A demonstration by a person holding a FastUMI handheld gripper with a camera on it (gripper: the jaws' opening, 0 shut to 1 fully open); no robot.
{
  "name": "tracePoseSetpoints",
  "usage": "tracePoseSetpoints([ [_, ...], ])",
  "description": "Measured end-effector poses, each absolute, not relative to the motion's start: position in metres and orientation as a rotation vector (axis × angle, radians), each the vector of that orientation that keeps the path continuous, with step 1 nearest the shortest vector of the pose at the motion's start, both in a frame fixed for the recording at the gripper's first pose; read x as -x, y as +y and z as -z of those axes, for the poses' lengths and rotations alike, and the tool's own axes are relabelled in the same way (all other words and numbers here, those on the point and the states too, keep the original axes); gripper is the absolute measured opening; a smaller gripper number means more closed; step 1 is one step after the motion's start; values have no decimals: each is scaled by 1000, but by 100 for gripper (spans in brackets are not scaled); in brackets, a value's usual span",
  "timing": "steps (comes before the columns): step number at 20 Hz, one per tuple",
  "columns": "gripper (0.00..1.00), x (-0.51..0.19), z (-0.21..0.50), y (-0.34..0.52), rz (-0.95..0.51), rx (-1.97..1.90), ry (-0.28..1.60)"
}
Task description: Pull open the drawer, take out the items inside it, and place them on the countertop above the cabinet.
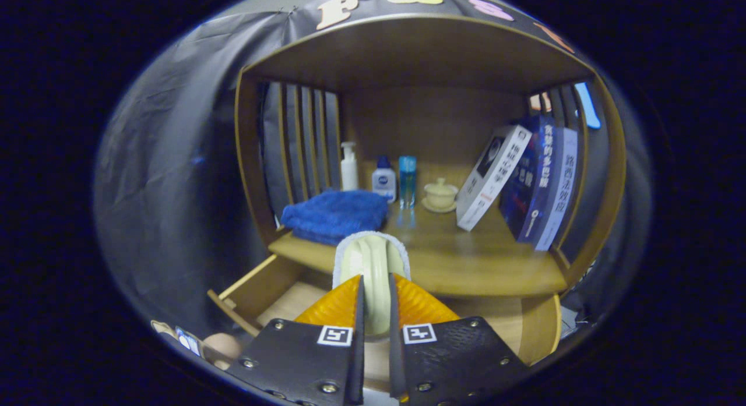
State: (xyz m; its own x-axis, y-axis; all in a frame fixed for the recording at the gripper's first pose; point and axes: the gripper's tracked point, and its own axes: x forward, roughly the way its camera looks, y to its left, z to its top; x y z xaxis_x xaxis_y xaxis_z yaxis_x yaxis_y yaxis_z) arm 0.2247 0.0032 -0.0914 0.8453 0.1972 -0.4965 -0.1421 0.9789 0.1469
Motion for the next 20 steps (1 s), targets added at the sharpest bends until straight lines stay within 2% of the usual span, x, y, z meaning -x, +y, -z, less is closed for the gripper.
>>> tracePoseSetpoints([
  [9,17,-298,113,-17,-1,-92,480],
  [20,17,-328,147,-37,104,-88,516],
])
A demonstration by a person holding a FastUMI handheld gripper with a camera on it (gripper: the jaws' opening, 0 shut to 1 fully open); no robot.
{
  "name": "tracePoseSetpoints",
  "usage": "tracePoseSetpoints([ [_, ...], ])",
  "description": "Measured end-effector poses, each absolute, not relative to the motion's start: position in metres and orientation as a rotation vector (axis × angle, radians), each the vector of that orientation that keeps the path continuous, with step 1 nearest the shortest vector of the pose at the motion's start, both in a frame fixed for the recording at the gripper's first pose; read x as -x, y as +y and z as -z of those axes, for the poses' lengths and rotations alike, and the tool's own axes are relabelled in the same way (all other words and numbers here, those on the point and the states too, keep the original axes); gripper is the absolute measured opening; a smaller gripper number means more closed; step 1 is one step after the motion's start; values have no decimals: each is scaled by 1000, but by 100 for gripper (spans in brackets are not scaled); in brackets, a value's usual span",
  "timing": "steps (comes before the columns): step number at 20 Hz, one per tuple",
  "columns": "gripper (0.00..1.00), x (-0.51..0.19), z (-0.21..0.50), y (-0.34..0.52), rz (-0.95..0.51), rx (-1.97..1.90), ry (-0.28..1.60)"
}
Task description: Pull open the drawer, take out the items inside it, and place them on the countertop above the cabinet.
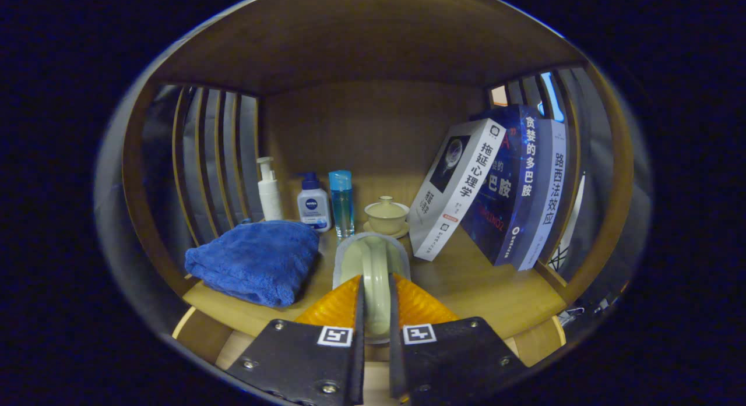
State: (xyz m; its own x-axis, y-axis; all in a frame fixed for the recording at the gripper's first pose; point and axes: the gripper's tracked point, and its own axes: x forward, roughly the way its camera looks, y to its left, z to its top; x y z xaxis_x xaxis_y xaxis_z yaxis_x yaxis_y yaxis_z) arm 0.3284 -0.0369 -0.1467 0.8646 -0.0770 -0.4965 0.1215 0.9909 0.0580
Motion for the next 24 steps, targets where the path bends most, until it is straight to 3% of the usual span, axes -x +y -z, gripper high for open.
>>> tracePoseSetpoints([
  [11,22,-304,124,-31,56,-98,452],
  [24,25,-160,107,-20,0,-53,436],
])
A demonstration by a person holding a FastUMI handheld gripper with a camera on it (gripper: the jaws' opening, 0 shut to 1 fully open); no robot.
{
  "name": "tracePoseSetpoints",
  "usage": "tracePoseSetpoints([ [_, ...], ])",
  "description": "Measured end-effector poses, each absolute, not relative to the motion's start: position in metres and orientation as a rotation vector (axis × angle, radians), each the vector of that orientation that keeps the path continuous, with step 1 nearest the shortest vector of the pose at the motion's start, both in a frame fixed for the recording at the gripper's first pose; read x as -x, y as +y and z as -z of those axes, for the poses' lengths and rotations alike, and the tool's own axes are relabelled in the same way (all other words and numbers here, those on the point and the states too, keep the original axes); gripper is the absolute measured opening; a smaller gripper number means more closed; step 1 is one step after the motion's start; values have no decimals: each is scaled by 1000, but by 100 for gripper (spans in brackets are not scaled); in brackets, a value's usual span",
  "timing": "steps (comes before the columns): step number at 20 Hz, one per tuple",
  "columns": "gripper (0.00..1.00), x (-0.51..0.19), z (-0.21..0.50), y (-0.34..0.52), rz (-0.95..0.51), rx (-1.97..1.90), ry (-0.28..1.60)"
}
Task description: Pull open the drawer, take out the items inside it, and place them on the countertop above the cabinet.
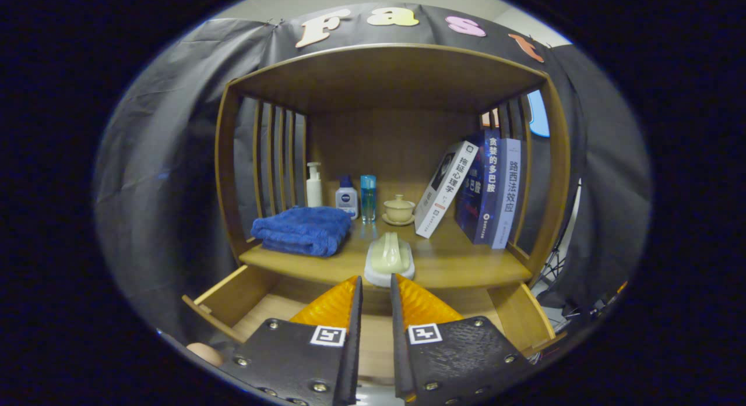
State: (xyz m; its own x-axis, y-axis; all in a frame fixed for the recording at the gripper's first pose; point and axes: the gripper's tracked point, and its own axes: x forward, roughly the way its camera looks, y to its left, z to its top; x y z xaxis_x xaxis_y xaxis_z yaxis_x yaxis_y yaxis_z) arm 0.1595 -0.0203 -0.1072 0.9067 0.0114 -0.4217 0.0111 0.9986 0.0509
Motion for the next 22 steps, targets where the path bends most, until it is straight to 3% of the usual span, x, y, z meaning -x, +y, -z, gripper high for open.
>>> tracePoseSetpoints([
  [2,30,-137,114,-21,14,-47,446],
  [17,33,-53,172,0,73,-146,518],
  [22,89,-58,174,5,96,-143,480],
])
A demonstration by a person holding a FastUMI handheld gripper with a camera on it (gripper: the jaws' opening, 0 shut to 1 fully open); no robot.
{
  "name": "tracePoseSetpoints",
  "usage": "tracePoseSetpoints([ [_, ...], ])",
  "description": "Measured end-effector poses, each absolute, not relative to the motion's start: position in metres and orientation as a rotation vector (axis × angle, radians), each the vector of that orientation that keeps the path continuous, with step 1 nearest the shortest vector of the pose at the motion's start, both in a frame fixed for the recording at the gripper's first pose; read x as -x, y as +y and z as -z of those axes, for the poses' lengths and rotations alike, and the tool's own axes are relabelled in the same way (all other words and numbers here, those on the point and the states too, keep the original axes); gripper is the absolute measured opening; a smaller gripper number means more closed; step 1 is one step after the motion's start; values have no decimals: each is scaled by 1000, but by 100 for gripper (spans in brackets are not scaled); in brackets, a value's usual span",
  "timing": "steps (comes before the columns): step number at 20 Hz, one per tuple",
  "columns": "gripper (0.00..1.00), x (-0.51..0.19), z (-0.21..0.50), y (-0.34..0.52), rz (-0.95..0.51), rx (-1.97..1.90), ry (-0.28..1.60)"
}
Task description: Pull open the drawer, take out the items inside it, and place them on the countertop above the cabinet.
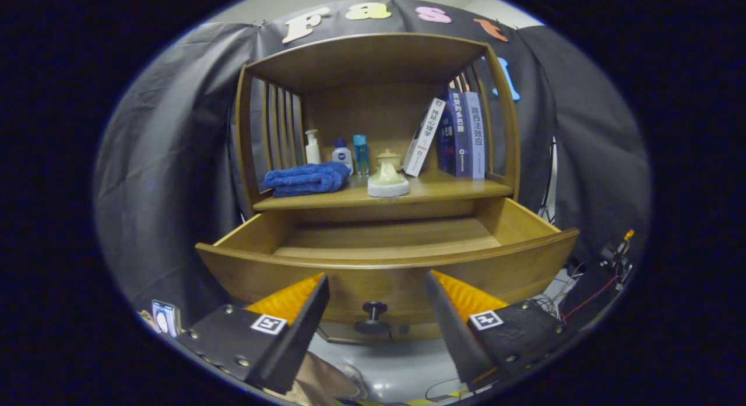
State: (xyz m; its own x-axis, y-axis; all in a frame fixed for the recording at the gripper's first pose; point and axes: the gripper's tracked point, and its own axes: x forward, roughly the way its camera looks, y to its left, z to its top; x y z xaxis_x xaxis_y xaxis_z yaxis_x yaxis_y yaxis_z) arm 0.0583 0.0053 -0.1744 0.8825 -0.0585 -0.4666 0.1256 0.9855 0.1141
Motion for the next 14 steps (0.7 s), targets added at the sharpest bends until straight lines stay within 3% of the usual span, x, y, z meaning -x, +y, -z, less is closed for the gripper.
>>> tracePoseSetpoints([
  [1,100,-61,176,7,95,-128,476],
  [14,100,-68,194,8,170,-147,455],
])
